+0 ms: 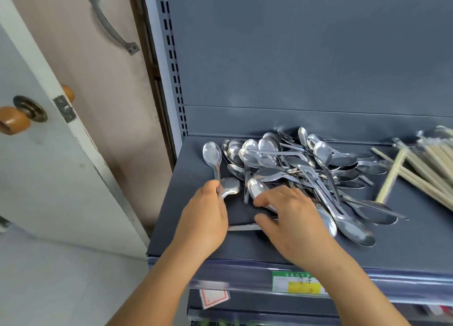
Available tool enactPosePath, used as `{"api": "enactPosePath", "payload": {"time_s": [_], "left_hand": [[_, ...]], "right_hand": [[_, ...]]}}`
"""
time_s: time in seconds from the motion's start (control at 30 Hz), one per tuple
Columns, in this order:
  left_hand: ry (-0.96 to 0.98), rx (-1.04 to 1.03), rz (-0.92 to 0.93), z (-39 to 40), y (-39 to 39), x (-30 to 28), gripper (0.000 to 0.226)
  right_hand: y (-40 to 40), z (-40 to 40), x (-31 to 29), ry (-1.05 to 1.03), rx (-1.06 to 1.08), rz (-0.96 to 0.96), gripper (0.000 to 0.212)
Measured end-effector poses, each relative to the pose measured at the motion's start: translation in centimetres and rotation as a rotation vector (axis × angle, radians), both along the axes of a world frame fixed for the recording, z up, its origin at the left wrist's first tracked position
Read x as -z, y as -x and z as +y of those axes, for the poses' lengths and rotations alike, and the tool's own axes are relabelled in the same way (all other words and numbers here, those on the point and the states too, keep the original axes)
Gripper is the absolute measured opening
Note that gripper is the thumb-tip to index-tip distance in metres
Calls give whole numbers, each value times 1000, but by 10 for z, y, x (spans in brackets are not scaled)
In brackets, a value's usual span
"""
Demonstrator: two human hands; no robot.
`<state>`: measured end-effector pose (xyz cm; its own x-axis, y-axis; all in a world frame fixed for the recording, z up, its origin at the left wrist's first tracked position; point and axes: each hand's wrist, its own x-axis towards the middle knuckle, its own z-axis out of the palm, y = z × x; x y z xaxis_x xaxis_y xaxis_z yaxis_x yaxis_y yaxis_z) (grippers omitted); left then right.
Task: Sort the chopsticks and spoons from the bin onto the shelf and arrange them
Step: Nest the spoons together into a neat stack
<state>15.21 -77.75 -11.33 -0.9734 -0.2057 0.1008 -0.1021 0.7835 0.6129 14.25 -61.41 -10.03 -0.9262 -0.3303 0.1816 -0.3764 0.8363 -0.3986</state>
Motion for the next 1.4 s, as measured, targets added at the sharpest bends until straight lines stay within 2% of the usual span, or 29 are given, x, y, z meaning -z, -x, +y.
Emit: {"api": "enactPosePath", "payload": {"time_s": [0.13,0.27,0.4,0.53,0.63,0.73,0.87,1.07,1.2,1.3,1.4], "left_hand": [[-46,14,-15,-1,-3,-2,36],[-19,-12,10,-5,-4,-5,27],[-81,-11,112,2,-9,-13,26],[-140,78,111,13,-12,-18,23],[-130,142,42,20,-13,-19,24],[-166,180,-42,24,-13,-20,29],[-352,198,-145,26,-15,-19,30],[-364,219,-83,25,-19,-27,24],[-345,93,-36,17,-12,-21,24],[-363,-13,-37,8,-6,-18,29],[-408,-43,-36,6,-5,-17,28]], "right_hand": [[-12,10,-4,-71,-54,-39,30],[-18,22,-1,-98,-52,-33,39],[-17,29,6,-75,-31,-10,23],[-18,31,7,78,8,54,14],[-20,29,-4,252,104,-36,12],[-18,25,-15,391,106,-81,19],[-10,16,-21,486,140,-122,17],[7,-2,-22,641,208,-127,31],[18,-7,-17,537,165,-132,27],[21,-5,-6,265,109,-72,15],[21,-7,2,33,54,-61,34]]}}
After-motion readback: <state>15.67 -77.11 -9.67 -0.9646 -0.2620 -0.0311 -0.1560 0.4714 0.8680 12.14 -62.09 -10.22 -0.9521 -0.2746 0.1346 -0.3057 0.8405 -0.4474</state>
